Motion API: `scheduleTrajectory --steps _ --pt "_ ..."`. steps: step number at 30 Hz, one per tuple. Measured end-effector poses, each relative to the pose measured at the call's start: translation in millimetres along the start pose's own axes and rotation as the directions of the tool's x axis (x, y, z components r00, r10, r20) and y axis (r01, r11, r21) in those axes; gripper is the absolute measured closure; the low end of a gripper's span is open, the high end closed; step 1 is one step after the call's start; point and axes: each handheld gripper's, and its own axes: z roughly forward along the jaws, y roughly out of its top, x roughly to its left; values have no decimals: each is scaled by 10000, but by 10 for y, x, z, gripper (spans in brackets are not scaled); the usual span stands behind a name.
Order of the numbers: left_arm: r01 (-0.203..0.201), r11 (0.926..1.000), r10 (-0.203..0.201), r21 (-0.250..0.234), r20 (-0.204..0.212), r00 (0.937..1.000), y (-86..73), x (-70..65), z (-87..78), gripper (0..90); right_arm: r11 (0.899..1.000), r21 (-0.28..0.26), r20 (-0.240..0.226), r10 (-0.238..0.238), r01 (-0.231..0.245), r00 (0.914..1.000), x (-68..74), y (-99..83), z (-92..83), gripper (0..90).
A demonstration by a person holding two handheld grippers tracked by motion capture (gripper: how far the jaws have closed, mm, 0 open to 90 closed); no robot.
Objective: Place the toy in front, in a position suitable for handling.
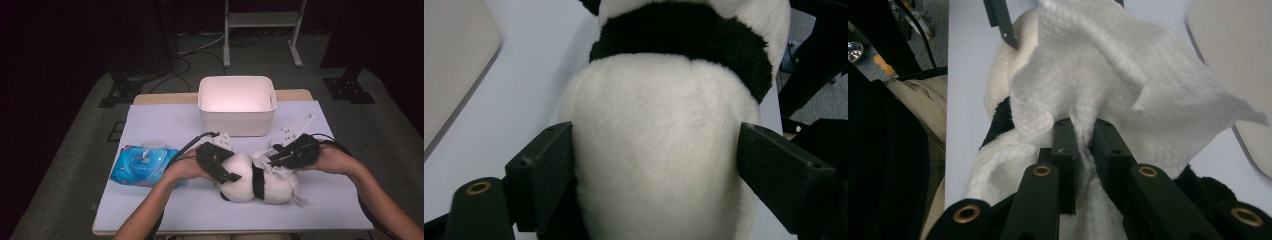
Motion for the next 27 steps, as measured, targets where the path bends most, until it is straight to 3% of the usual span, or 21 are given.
scheduleTrajectory --steps 5,7,10,14,22,27 --pt "104 9999 -104 58 -52 9999 33 25 -28 139 9995 92 67 -287 286 9996 57 -27 -36 803" --pt "98 9999 -100 123 240 9997 26 33 -9 199 9991 207 27 -379 379 9993 85 -13 -49 802" --pt "61 10000 -63 76 325 9995 16 16 13 256 9987 294 97 -424 421 9991 98 6 -51 802" --pt "-59 10000 57 50 351 9994 5 -28 17 270 9978 306 106 -585 582 9982 103 73 -52 804" --pt "-328 9994 332 -99 369 9988 12 -118 -4 275 9942 444 -158 -974 980 9951 91 313 146 804" --pt "-554 9984 557 -104 340 9979 21 -186 -20 276 9895 798 -231 -1194 1209 9926 93 454 313 803"
